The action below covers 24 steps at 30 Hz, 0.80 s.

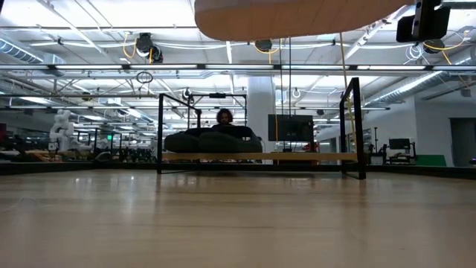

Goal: Pick and place slides into the shelf
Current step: Put the top pink slipper on the shelf

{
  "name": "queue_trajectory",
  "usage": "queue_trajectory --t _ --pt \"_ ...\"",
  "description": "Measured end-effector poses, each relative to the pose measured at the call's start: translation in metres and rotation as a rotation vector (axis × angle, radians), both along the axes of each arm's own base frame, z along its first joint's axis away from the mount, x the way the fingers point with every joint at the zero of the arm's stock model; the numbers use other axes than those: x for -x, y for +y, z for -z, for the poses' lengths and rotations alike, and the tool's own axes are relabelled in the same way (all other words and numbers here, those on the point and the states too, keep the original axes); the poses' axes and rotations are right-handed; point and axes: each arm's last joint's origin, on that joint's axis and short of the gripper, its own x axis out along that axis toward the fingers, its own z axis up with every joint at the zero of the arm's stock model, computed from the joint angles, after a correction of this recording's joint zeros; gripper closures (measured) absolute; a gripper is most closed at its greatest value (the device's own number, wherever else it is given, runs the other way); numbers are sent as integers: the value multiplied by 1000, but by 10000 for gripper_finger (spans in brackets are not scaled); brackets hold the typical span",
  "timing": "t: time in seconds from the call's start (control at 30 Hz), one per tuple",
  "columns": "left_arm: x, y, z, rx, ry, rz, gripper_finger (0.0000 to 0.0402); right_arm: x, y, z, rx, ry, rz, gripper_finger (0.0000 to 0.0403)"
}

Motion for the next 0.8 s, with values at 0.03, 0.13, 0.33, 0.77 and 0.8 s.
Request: queue_trajectory --t 0.03,0.13,0.33,0.77,0.8 --pt "-1 1 1 5 -1 -3 266 0 0 0 -1 -2 1 403" --pt "-3 2 3 14 2 -5 306 -1 0 0 -2 -4 1 403" --pt "-3 2 3 16 5 -16 391 0 0 0 -3 -6 0 403" --pt "19 13 -45 -3 127 -383 400 0 2 -10 -3 -101 -7 365" --pt "22 14 -48 -1 137 -418 400 0 2 -12 7 -123 -12 363"
